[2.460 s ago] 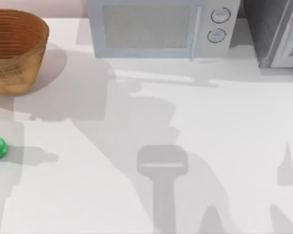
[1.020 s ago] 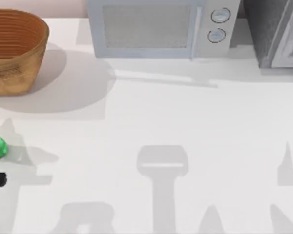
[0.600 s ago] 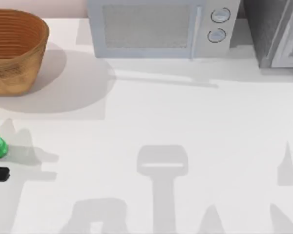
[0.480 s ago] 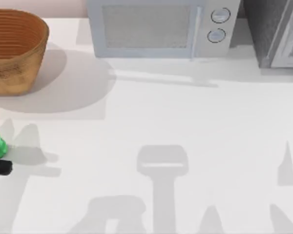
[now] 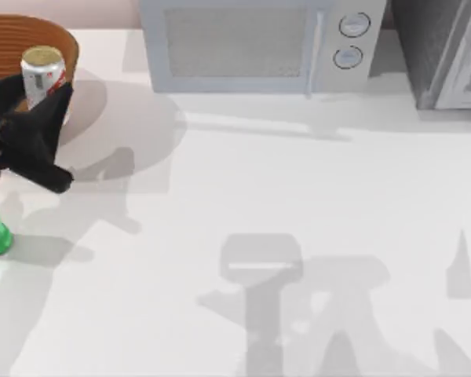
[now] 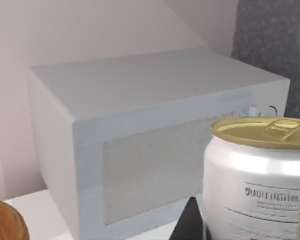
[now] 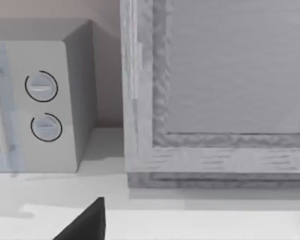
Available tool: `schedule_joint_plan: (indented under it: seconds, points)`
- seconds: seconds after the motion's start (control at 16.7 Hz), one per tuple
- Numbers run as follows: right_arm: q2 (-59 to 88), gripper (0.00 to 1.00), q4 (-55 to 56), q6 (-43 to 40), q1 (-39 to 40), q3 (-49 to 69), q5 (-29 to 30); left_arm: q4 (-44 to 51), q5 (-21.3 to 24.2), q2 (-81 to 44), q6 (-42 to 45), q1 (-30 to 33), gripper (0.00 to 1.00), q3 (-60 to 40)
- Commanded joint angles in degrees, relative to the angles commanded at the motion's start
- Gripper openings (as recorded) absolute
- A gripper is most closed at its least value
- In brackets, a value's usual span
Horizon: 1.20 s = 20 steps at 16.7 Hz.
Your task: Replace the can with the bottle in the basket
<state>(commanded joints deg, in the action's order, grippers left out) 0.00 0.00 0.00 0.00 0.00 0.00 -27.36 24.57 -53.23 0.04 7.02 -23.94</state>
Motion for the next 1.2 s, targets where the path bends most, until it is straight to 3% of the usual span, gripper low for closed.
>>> schedule_joint_plan:
  seconds: [0.72, 0.96, 1.2]
  points:
    - [0.0, 1.0, 0.0, 0.0, 0.0, 0.0, 0.0, -35.37, 32.6, -66.45, 0.72, 10.63, 0.0, -30.88]
    - [0.0, 1.0, 0.0, 0.0, 0.0, 0.0, 0.0, -43.93, 40.58, -82.17, 1.11, 13.4, 0.0, -38.4]
    - [0.0, 1.0, 0.0, 0.0, 0.0, 0.0, 0.0, -48.89, 45.21, -91.16, 1.38, 15.03, 0.0, -42.76]
